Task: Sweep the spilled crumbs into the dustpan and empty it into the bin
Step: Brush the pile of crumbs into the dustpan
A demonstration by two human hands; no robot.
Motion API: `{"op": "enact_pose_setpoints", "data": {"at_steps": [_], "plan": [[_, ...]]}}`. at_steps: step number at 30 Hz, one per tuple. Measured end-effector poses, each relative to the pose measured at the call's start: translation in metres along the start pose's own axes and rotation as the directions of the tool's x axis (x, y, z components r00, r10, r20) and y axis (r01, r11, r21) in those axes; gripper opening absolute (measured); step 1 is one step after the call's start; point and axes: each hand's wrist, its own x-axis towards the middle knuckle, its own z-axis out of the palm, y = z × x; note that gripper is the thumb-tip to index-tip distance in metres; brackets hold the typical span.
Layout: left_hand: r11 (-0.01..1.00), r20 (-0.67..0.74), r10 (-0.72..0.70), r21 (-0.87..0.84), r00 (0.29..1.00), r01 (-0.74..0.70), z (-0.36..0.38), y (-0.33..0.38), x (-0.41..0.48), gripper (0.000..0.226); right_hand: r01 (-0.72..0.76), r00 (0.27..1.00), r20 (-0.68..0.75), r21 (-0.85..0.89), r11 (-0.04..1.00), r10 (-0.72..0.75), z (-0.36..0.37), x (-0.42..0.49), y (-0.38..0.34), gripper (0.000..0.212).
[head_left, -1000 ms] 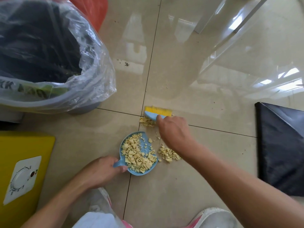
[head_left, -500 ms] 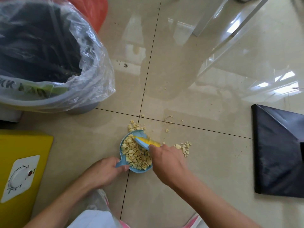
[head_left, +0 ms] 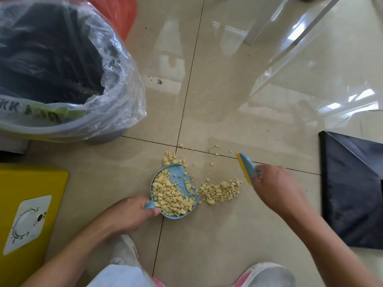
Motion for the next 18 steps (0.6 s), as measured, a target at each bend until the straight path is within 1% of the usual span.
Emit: {"op": "enact_pose_setpoints", "data": {"at_steps": [2, 5, 11, 18], "plan": [[0.998, 0.008, 0.008, 0.055, 1.0, -0.008, -0.005, 0.001, 0.0, 0.046, -0.089, 0.996, 0.025, -0.019, 0.996, 0.089, 0.016, 0.001, 0.022, 0.021], [0.993, 0.051, 0.024, 0.118, 0.998, -0.03, -0.01, 0.003, -0.001, 0.047, -0.112, 0.992, 0.055, -0.028, 0.993, 0.114, 0.048, -0.012, 0.028, 0.017], [0.983, 0.139, 0.016, 0.179, 0.99, -0.041, -0.011, 0.008, 0.001, 0.047, -0.067, 0.995, 0.08, 0.103, 0.992, 0.059, 0.08, -0.034, -0.028, 0.025], [0.966, 0.155, 0.042, 0.245, 0.987, -0.08, -0.002, 0.009, 0.006, 0.043, 0.026, 0.994, 0.099, 0.199, 0.98, -0.046, 0.078, -0.053, -0.087, 0.026]]}}
